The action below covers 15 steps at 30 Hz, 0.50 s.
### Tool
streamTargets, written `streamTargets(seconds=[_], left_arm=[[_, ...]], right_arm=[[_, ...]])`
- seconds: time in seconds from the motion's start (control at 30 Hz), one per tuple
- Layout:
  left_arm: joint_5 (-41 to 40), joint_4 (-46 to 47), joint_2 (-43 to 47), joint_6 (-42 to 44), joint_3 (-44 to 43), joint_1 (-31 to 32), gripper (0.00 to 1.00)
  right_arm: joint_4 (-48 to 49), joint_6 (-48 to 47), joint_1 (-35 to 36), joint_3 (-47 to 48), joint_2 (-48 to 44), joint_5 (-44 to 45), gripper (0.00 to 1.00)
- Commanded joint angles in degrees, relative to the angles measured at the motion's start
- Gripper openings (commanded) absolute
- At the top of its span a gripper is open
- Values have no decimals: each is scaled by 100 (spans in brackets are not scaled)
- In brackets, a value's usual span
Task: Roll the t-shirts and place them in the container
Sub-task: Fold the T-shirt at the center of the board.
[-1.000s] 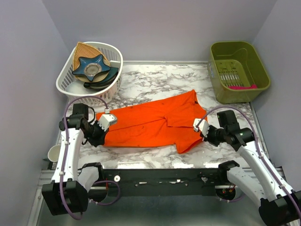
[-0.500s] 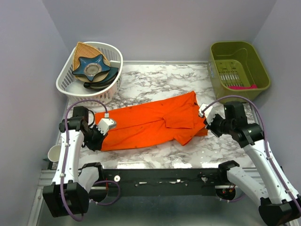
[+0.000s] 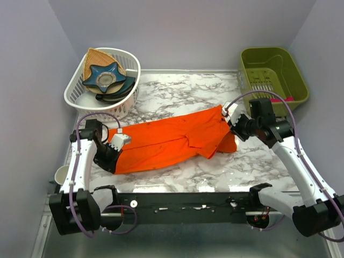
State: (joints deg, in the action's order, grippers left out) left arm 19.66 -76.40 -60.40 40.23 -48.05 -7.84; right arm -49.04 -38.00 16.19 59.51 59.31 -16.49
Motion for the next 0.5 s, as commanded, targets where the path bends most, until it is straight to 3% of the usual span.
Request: streamTargets(seconds=[0.0,0.47], left_arm=[[-322,98,-577,-463,-20,-121,0],[-340,889,-1403,-1280,-494,-306,0]], right_arm=[[307,-252,16,482,511,-153,0],[764,-269,7,1186,1847,5,0]])
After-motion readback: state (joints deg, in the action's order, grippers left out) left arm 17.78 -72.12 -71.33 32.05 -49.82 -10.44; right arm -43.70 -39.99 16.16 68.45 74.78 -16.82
